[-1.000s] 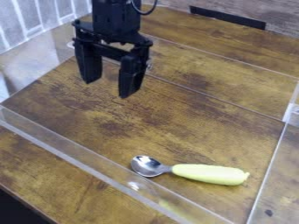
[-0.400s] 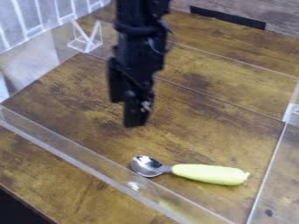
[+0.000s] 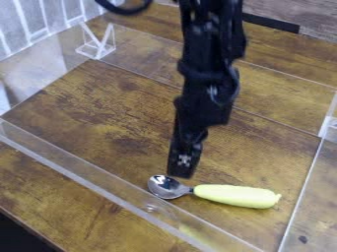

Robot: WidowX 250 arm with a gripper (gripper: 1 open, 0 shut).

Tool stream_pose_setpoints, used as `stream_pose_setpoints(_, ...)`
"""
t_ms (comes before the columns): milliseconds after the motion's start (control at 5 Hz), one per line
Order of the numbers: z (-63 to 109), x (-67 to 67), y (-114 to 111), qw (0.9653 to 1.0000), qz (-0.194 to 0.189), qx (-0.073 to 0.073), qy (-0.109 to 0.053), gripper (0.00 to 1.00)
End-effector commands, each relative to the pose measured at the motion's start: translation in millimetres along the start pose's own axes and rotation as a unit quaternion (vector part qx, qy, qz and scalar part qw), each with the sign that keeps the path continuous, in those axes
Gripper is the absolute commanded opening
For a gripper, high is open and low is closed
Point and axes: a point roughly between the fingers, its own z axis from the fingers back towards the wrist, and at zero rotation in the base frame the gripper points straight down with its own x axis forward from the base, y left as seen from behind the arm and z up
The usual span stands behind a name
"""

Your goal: Move the green spoon to the left

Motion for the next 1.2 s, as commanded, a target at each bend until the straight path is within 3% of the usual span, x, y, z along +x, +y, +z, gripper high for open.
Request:
stream_pose_setpoints(0,1.3,9.5,15,0.9970,-0.064,0.040,-0.017,1.00)
stream_pose_setpoints(400,-8.6,18.7,19,0.9957,-0.064,0.063,-0.021,1.00)
stream_pose_setpoints(800,-28.5,36.1,20,0.9944,-0.064,0.078,-0.030,1.00)
stream_pose_setpoints(1000,-33.8,35.6,24,0.9920,-0.085,0.085,-0.038,1.00)
